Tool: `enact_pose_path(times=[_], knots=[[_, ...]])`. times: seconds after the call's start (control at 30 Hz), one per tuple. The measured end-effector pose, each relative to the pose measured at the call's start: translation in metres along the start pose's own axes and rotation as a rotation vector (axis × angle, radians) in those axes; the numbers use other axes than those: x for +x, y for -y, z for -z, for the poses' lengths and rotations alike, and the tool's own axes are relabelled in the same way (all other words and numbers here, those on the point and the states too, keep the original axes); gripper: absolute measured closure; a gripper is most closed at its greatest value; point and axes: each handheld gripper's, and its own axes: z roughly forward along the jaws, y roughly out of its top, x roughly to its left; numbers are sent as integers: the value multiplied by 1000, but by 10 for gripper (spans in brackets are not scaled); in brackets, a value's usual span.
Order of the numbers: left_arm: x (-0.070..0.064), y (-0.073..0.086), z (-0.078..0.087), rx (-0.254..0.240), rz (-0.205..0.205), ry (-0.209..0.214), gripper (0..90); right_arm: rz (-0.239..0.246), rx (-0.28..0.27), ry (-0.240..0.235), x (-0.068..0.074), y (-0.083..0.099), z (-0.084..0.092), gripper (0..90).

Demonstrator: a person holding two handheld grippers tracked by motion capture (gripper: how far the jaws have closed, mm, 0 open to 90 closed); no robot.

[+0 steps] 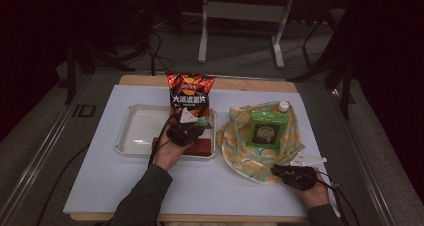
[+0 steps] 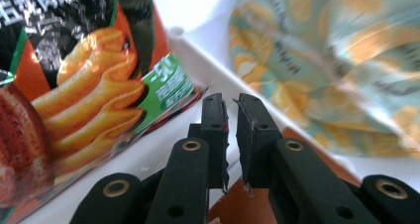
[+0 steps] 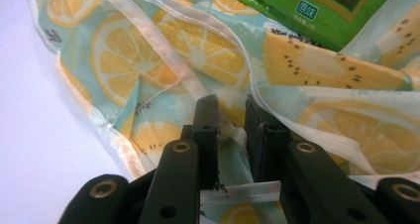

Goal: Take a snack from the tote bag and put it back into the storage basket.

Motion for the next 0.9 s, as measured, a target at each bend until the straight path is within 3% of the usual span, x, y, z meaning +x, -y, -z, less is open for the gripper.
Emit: enact_pose_path(times=[0.13,0.23,0.37,0.43,0.5,0.6,0.73,0.9], knots=[[-2,2,-4,38,4,12,826,0,0,0,0,0,0,758],[-3,4,-4,40,3,36,838,0,0,0,0,0,0,758],[-3,6,-1,36,12,36,846,0,0,0,0,0,0,758],[-3,8,1,17,17,26,798,0,0,0,0,0,0,758],[-2,10,5,-31,34,61,754,1,0,0,0,0,0,758],[-4,14,12,-72,25,68,741,1,0,0,0,0,0,758],[-8,19,23,-105,11,81,707,6,-1,3,1,0,0,755],[-13,30,41,-127,35,97,666,2,-1,-2,1,0,0,734]])
